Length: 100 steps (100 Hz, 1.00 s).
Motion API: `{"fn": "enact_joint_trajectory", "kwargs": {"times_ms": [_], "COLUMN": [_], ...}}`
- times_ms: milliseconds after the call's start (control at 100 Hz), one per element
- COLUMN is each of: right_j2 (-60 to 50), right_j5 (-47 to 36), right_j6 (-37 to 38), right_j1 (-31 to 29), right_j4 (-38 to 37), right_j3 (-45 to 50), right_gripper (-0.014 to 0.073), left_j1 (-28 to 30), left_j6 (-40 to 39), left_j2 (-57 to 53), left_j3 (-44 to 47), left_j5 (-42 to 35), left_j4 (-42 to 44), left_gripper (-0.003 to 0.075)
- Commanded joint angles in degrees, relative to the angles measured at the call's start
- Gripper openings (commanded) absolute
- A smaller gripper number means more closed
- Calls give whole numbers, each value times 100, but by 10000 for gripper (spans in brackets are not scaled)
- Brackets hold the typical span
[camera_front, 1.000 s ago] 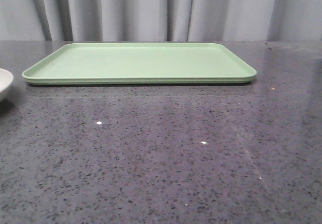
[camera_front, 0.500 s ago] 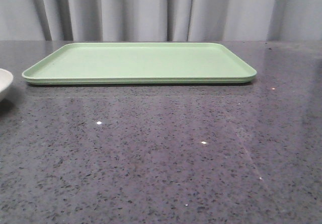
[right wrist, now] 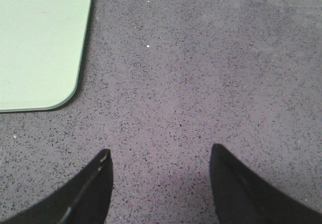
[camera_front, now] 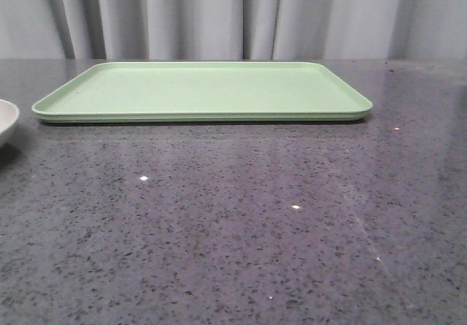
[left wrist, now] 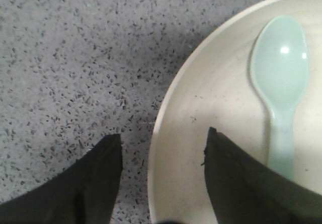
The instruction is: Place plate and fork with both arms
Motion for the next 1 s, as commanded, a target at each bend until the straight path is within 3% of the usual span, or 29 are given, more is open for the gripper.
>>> {"fn": "enact_joint_trajectory", "kwargs": {"times_ms": [0,320,440,700,990], "right_j2": [3,3,3,3,3], "right_j5": [-356,-356,-356,-356,-356], "right_j6": [-52,-52,-52,-52,-52], "right_j1": [-38,-38,-38,-38,-38], "right_j4": [-94,-213,-237,-237,-243], "right_j3": [-200,-200,-200,-200,-200], "right_gripper": [437,437,437,437,437], "left_j1": [9,9,9,9,18], "left_j6": [23,23,23,23,23], "left_j2": [74,409,409,409,398], "left_j3": [-195,-195,-195,-195,-380], "left_j5": [-119,-119,-93,-79,320], "left_j4": [-52,56,56,56,-134], "left_gripper": [366,358,262,-22,-20]}}
